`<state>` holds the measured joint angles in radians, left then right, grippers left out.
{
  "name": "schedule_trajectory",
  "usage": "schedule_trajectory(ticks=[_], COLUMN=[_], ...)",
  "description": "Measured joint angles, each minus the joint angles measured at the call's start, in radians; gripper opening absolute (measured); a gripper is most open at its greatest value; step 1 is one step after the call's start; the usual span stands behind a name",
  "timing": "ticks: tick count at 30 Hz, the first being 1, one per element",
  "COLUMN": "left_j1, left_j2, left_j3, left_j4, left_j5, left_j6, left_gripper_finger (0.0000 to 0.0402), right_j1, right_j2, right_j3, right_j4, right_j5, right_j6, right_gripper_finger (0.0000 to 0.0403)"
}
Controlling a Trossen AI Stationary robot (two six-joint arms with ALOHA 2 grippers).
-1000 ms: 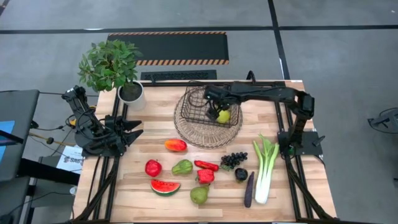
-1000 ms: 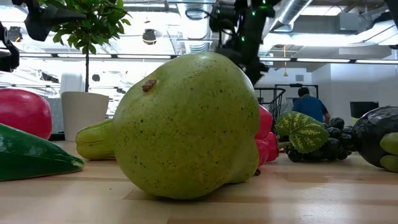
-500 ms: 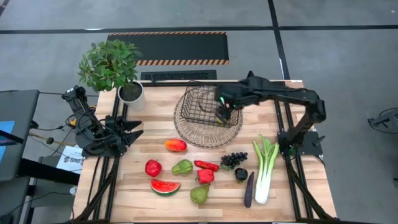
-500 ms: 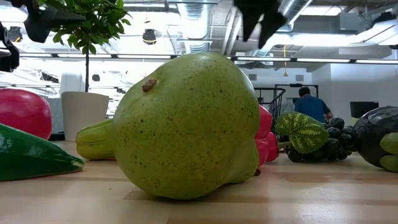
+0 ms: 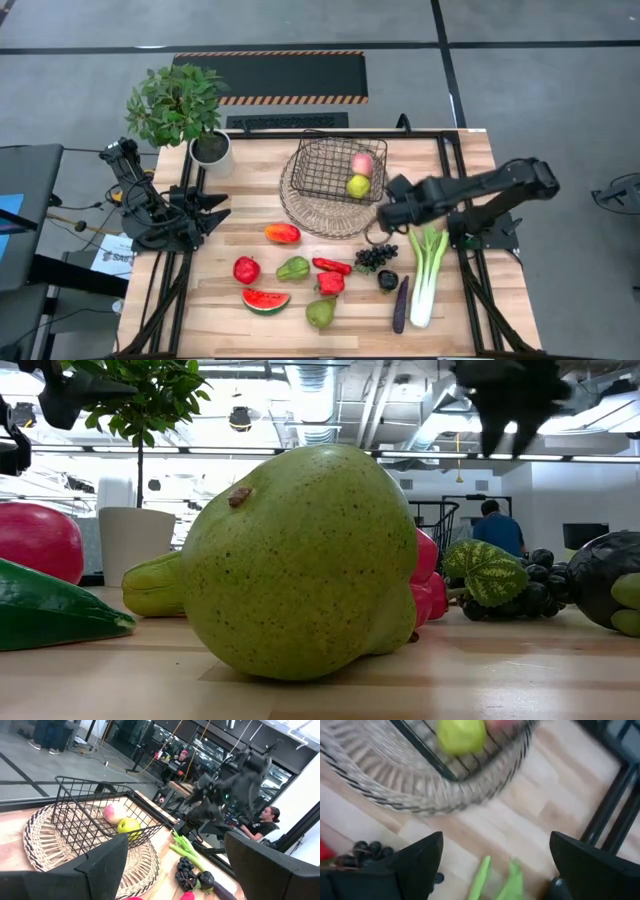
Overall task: Build produce basket
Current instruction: Adjust the black wire basket
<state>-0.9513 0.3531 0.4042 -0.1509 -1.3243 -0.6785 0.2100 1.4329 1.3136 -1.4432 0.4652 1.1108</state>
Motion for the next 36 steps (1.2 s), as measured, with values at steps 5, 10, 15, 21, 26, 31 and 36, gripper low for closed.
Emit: schedule_trajectory(ticks=[5, 10, 15, 21, 26, 31, 36], left_j1=[0.0, 0.0, 0.0, 0.0, 0.0, 0.0, 0.0], left_j2=[0.0, 0.0, 0.0, 0.0, 0.0, 0.0, 0.0], left_j3=[0.0, 0.0, 0.0, 0.0, 0.0, 0.0, 0.0], left_j4=[0.0, 0.0, 0.0, -0.001, -0.001, -0.001, -0.001], left_j5=[0.0, 0.0, -0.001, -0.002, -0.017, -0.019, -0.019], left_j6=[0.0, 0.0, -0.012, -0.018, -0.018, -0.018, -0.018], left_gripper_finger=[0.0315, 0.0316, 0.0316, 0.0316, 0.0316, 0.0316, 0.0315], right_j1=[0.115, 0.179, 0.168, 0.099, 0.028, -0.063, -0.133], right_j2=[-0.05, -0.052, 0.002, 0.062, 0.056, 0.051, 0.06], right_j3=[-0.157, -0.242, -0.276, -0.292, -0.292, -0.292, -0.292], right_j4=[0.127, 0.28, 0.32, 0.346, 0.471, 0.505, 0.51], right_j5=[-0.024, -0.024, -0.007, -0.005, 0.005, 0.015, 0.019], right_j6=[0.167, 0.238, 0.246, 0.188, 0.058, -0.043, -0.103], right_gripper_finger=[0.0383, 0.0383, 0.0383, 0.0383, 0.0383, 0.0383, 0.0383])
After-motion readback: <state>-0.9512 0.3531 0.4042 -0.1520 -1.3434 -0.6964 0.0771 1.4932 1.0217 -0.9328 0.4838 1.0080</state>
